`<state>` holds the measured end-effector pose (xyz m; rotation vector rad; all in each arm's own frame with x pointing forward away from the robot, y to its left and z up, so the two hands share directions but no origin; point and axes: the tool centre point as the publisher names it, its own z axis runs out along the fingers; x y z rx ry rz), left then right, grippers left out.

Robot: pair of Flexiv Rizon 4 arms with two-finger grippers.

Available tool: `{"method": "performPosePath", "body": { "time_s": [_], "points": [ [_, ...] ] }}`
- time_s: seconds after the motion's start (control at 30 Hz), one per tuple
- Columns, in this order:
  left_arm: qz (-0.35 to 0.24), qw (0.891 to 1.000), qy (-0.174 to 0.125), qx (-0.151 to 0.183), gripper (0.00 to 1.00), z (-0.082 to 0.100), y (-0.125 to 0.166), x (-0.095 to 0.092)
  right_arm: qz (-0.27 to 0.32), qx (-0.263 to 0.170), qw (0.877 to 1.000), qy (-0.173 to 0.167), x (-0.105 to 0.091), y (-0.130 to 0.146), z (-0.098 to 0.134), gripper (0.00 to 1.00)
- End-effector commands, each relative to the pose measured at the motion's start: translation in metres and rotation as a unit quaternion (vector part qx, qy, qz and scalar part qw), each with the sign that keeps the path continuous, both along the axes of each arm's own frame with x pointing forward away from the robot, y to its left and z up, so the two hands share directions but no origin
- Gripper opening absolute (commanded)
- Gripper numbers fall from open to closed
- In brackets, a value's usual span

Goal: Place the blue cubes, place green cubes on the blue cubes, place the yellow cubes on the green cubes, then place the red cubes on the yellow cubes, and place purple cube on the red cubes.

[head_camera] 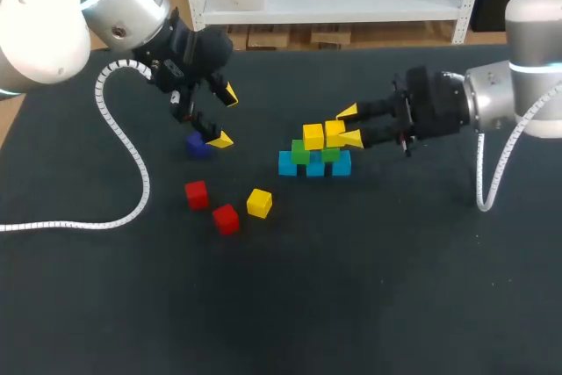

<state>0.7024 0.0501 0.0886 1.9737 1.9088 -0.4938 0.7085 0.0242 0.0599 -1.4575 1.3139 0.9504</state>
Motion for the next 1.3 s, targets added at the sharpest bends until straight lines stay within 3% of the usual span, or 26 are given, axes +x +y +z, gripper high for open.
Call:
{"method": "performPosePath", "body": {
  "time_s": [0.03,0.67,0.8,1.3],
  "points": [
    [-0.002,1.0,0.0,-0.001,1.0,-0.0006,0.0006,0.0012,0.001,0.0,1.0,0.001,0.0014,0.0007,-0.0008,0.0],
    [-0.002,1.0,0.0,-0.001,1.0,-0.0006,0.0006,0.0012,0.0,0.0,1.0,0.002,0.0024,0.0027,-0.0021,0.0],
    [-0.002,1.0,0.0,-0.001,1.0,-0.0006,0.0006,0.0012,0.0,-0.001,1.0,0.004,0.0021,0.0019,-0.0029,0.12],
    [-0.002,1.0,0.0,-0.001,1.0,-0.0006,0.0006,0.0012,0.002,-0.001,1.0,0.006,0.0032,0.0031,-0.0041,0.25]
  ]
}}
